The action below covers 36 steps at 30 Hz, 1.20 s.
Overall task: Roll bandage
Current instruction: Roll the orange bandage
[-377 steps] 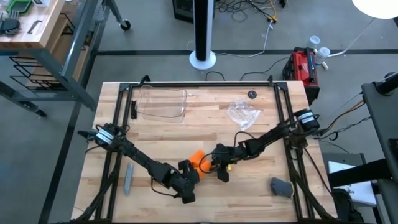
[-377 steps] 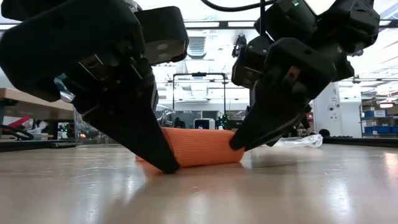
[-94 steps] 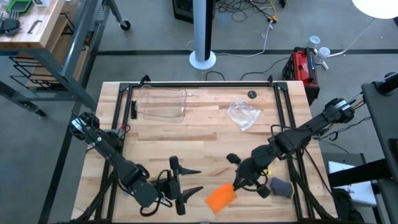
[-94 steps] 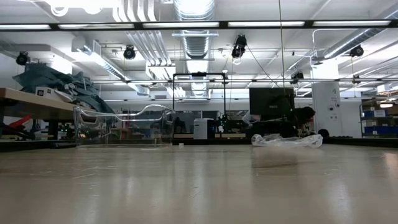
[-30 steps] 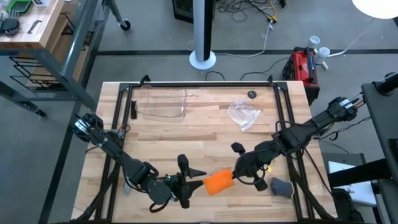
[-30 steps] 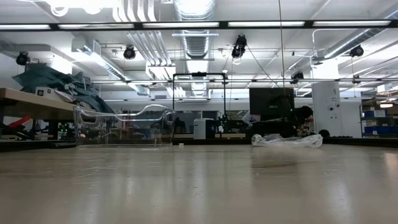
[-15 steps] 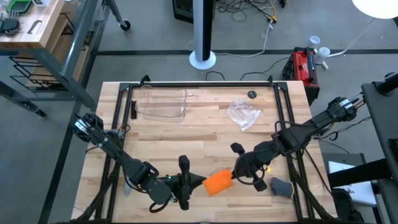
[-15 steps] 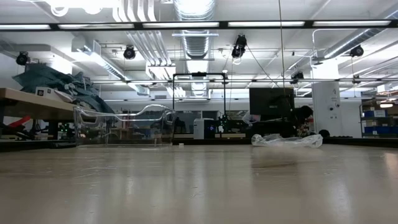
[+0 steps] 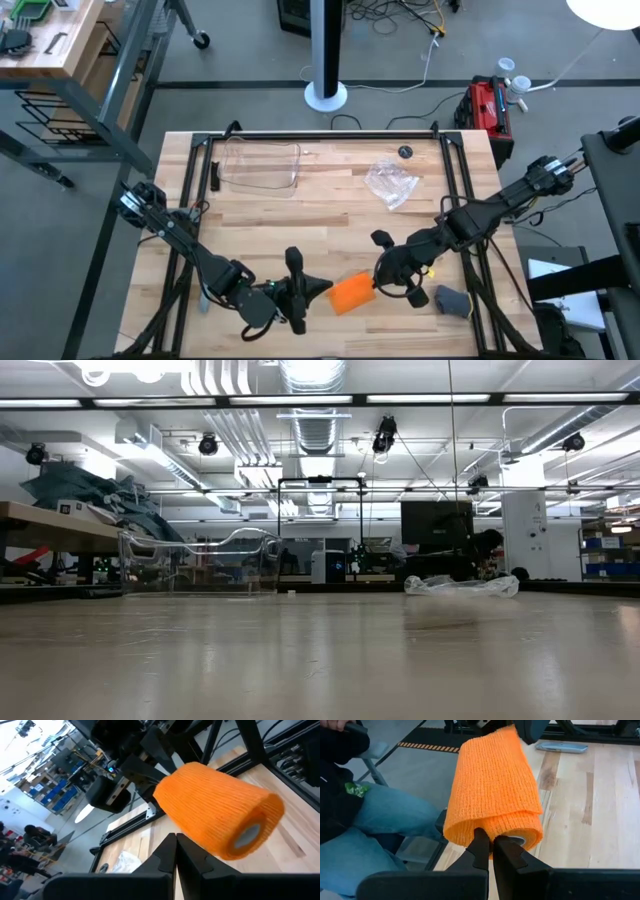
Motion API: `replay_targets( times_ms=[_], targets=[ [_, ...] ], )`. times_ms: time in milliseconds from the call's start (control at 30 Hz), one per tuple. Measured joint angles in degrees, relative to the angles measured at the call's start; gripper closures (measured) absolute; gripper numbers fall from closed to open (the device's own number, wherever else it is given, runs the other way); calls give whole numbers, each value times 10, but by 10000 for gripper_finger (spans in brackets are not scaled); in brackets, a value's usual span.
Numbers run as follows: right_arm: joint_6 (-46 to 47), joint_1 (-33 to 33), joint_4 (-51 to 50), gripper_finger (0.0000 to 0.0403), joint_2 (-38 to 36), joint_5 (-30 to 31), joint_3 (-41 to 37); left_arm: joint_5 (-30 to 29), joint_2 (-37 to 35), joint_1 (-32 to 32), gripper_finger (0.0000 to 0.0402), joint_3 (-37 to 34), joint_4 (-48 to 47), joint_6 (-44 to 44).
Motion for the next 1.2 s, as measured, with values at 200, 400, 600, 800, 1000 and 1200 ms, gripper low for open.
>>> replay_targets(
  times_ms=[200, 400, 600, 800, 1000, 1200],
  targets=[
    [0, 0, 0, 403, 0, 0, 0, -4, 0, 0, 401, 0, 7, 3],
    [0, 0, 0, 403, 0, 0, 0, -5, 0, -11, 384, 0, -45, 34],
    [-1, 0, 0, 403, 0, 1, 0, -109, 0, -39, 315, 0, -68, 77],
    [-1, 0, 0, 403, 0, 1, 0, -112, 18, -41, 239, 0, -34, 141],
    [0, 0, 1, 403, 0, 1, 0, -111, 50, -39, 229, 0, 51, 251],
    [1, 0, -1, 403, 0, 1, 0, -120, 50, -39, 259, 0, 70, 282]
  ],
)
